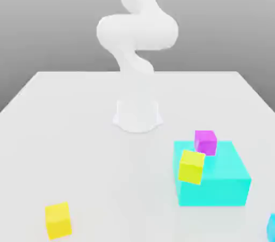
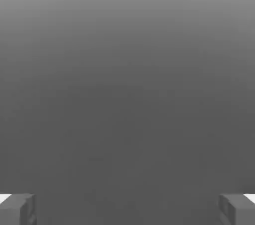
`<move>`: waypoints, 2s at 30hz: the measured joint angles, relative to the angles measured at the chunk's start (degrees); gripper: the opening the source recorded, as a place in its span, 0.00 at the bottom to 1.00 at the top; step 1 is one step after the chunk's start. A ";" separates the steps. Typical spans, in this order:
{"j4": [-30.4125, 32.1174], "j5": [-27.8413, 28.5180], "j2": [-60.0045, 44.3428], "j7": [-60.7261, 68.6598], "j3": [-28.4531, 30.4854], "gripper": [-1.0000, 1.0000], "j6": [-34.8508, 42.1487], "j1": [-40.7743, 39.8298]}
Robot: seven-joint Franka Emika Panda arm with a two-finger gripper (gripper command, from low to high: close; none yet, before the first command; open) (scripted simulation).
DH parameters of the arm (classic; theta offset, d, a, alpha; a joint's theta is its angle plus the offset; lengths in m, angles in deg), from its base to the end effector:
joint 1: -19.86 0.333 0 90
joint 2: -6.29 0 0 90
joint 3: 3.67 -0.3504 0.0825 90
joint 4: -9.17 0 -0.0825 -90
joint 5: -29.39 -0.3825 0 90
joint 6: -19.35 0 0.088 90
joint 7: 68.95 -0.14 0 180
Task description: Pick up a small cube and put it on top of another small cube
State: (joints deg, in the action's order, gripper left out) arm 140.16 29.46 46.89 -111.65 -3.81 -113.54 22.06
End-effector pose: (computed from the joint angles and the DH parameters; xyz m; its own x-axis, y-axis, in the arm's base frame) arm 0.3768 0.0157 0.6889 0.5686 -0.6544 0.4984 -0.4700 -0.7557 -0.4561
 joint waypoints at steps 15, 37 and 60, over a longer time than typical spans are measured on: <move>-4.73 -0.14 -31.50 19.32 -3.57 0.50 -6.71 10.44; -11.89 9.63 -74.85 34.03 -7.72 0.00 -19.92 21.57; 8.61 2.04 -40.67 35.13 -7.51 0.00 -6.75 13.26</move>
State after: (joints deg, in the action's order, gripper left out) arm 148.78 31.50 6.22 -76.52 -11.32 -120.29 35.32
